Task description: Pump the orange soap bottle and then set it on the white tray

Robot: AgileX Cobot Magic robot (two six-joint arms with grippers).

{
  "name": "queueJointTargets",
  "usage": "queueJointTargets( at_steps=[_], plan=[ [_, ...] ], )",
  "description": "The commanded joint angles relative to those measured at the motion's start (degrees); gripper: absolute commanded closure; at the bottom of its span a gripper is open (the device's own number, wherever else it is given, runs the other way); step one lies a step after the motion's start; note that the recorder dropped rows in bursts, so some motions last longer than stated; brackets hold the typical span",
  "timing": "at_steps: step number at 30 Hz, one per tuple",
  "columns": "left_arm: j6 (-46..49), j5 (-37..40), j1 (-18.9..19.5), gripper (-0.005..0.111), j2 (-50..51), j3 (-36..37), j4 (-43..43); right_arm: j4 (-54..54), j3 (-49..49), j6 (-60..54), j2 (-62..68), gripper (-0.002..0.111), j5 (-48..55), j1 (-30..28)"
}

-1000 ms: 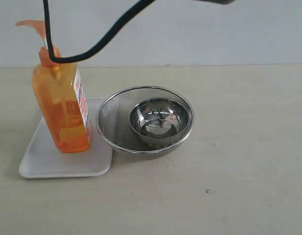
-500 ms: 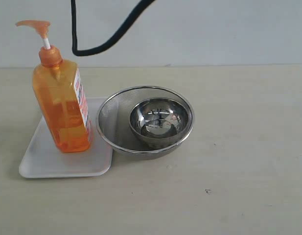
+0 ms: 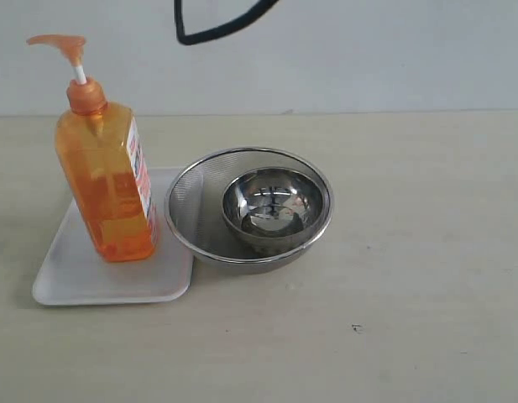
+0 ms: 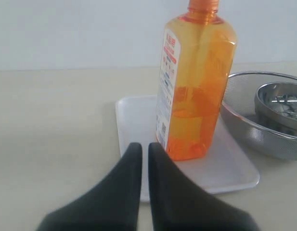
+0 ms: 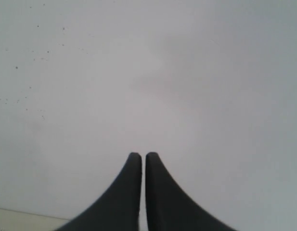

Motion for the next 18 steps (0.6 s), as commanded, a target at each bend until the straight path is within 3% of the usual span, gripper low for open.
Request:
queueJointTargets(
  at_steps=[1,11,18],
  plan=[
    [0.4,0.1,0.1,0.102,-0.2,0.2,-0.7,0.8,-0.1,-1.7,-1.9,0.108,-0.3,-1.0],
    [0.4,0.1,0.1,0.102,-0.2,0.2,-0.7,4.7,0.0,-3.7,-4.6,0.108,1.3,-4.0],
    [0.4,0.1,0.1,0.102,-0.2,0.2,-0.7,4.7,5.5,-3.2,-8.6,0.108,4.3,-6.0]
  ],
)
